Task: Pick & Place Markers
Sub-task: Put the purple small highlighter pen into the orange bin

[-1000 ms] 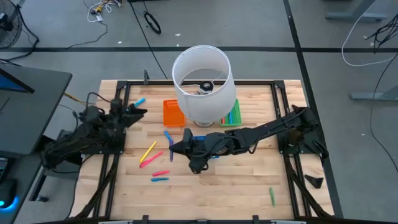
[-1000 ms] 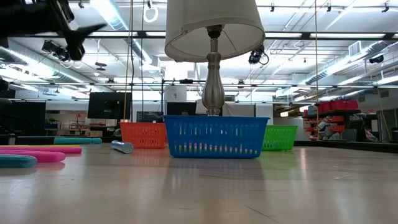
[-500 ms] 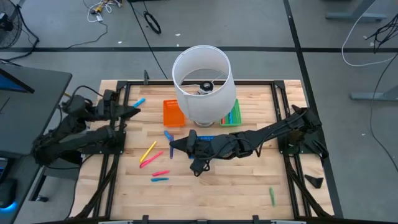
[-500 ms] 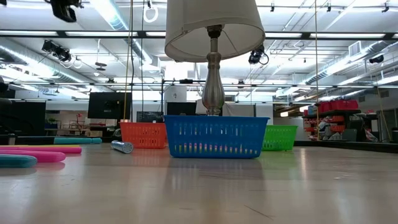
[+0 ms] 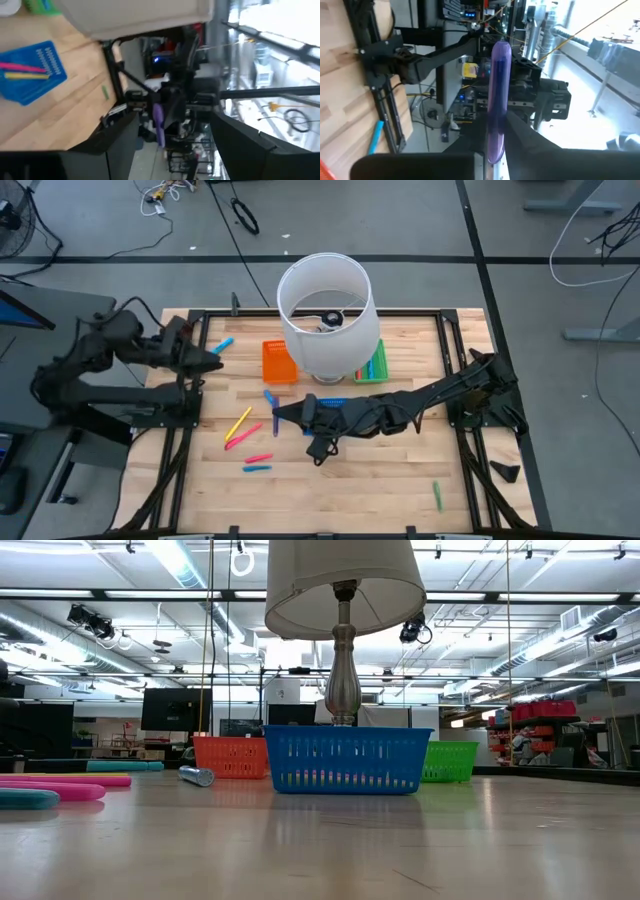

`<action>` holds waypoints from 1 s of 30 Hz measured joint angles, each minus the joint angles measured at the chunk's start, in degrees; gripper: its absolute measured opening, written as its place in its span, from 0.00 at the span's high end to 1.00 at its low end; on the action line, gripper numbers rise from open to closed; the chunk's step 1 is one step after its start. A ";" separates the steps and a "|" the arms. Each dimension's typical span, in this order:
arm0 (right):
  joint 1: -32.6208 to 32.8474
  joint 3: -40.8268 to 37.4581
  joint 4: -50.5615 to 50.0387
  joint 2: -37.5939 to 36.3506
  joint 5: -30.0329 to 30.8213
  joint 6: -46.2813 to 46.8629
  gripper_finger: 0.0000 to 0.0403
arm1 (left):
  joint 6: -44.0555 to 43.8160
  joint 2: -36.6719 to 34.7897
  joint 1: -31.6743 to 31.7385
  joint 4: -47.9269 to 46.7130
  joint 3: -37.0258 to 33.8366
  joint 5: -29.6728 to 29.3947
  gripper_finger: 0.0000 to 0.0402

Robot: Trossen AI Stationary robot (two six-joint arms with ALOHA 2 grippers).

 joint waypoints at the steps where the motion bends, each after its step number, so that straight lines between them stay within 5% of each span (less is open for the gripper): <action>1: -0.02 0.00 0.48 0.00 0.19 -0.76 0.92 | -0.26 1.11 -1.83 -0.44 0.59 -1.39 0.37; 18: -0.02 0.00 1.98 -0.33 4.94 -1.70 0.92 | -5.38 14.46 -33.62 12.29 1.22 -32.50 0.37; 30: 0.92 0.00 2.05 -0.33 4.81 -2.14 0.92 | -9.41 23.59 -39.80 21.17 1.22 -39.95 0.37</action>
